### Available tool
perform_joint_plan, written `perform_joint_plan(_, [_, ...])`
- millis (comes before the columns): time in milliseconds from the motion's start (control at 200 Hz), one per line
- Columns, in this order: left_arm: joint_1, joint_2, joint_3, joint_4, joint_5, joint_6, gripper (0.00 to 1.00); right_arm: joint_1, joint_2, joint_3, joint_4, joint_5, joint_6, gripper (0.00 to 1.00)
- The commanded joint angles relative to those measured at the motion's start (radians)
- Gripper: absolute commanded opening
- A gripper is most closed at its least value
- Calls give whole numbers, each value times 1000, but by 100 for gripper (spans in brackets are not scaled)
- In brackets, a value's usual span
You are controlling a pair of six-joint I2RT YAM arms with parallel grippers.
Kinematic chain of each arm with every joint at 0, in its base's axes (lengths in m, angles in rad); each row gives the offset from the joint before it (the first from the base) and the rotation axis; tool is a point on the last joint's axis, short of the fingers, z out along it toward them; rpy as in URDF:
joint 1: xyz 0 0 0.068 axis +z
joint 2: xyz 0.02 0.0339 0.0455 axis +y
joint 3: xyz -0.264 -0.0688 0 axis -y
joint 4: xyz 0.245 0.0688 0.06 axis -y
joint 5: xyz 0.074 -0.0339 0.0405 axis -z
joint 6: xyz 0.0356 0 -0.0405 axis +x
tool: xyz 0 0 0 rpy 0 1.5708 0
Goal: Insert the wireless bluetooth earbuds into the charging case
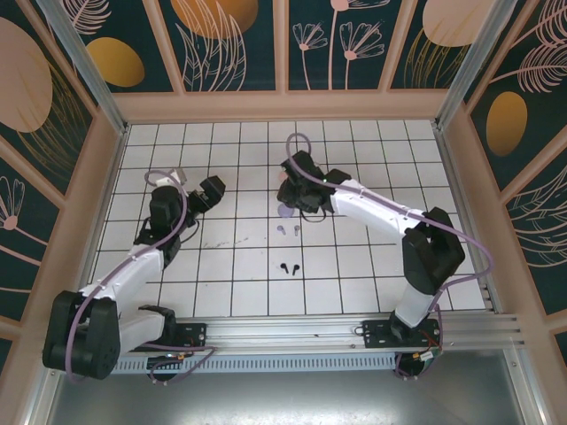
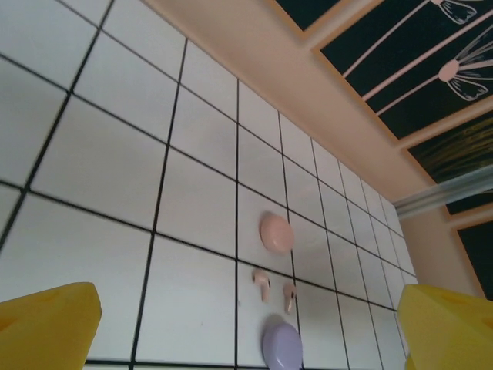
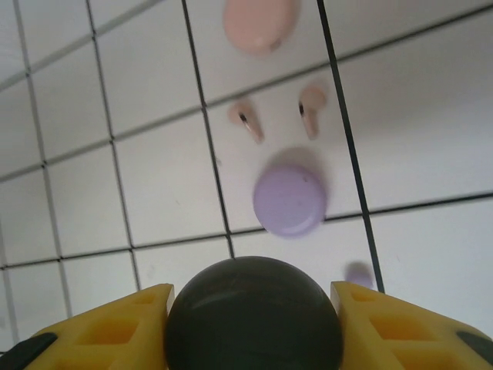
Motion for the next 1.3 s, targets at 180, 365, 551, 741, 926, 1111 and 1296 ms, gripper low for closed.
perform_joint_plan(180, [-96,-36,-188,412,9,-83,99,-39,79,147,75,-171,50,44])
perform_joint_plan(365, [-162,60,-205,561,46,-31,96,-39,109,148,144,-231,158,44])
perform_joint_plan(551, [-222,205,-165,714,100,-22,89,-19,142,175,138,-201,219,44])
perform_joint_plan(741, [-268,352,-105,820,139,-29,78,2,177,206,128,-173,266,44])
perform_joint_plan(926, [-277,437,-83,913,140,-47,66,22,204,241,112,-160,277,44])
perform_joint_plan(1111, [-278,477,-74,961,121,-54,58,30,203,248,103,-153,279,44])
perform_joint_plan(1296, [-278,500,-74,987,98,-57,53,35,195,239,103,-152,279,44])
